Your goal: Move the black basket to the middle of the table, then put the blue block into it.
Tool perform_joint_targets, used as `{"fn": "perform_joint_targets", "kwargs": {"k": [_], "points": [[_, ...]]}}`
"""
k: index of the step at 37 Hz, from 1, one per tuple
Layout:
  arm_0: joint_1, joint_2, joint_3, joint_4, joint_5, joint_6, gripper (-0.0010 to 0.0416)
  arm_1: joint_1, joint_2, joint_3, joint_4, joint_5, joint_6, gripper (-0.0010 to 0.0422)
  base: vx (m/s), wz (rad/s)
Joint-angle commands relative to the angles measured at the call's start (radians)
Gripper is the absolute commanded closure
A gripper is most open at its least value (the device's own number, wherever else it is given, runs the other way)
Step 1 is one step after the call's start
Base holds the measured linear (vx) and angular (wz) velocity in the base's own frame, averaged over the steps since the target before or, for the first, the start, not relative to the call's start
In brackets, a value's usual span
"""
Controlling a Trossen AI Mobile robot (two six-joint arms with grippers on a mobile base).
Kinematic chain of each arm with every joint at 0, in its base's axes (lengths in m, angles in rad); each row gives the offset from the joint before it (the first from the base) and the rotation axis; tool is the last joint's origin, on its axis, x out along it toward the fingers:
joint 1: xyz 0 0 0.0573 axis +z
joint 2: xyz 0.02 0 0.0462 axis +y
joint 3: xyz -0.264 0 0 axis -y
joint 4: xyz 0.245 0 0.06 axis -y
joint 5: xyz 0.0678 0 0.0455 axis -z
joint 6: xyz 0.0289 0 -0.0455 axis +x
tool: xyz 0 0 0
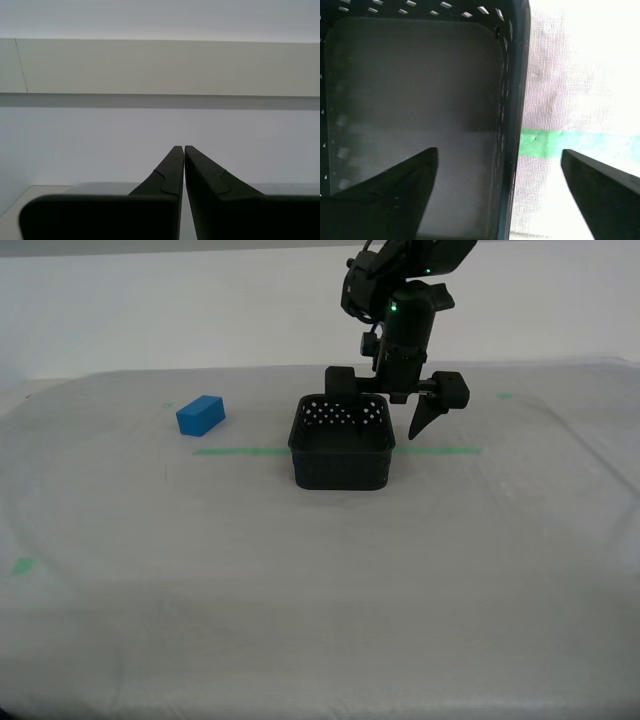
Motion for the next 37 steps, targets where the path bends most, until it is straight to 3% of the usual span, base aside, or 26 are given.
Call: {"fn": "perform_joint_targets", "kwargs": {"k": [1, 5, 26, 37], "points": [[0.001, 0.000, 0.000, 0.005, 0.005, -0.007, 0.0021, 0.000, 0.000, 0.000, 0.003, 0.000, 0.002, 0.0412, 0.000, 0.000], [0.001, 0.000, 0.000, 0.009, 0.008, -0.013, 0.0003, 0.000, 0.000, 0.000, 0.003, 0.000, 0.002, 0.0412, 0.000, 0.000], [0.005, -0.001, 0.000, 0.020, 0.019, -0.025, 0.0005, 0.000, 0.000, 0.000, 0.003, 0.000, 0.002, 0.0412, 0.000, 0.000], [0.008, -0.008, 0.000, 0.022, -0.001, -0.026, 0.0005, 0.000, 0.000, 0.000, 0.003, 0.000, 0.002, 0.0412, 0.000, 0.000]]}}
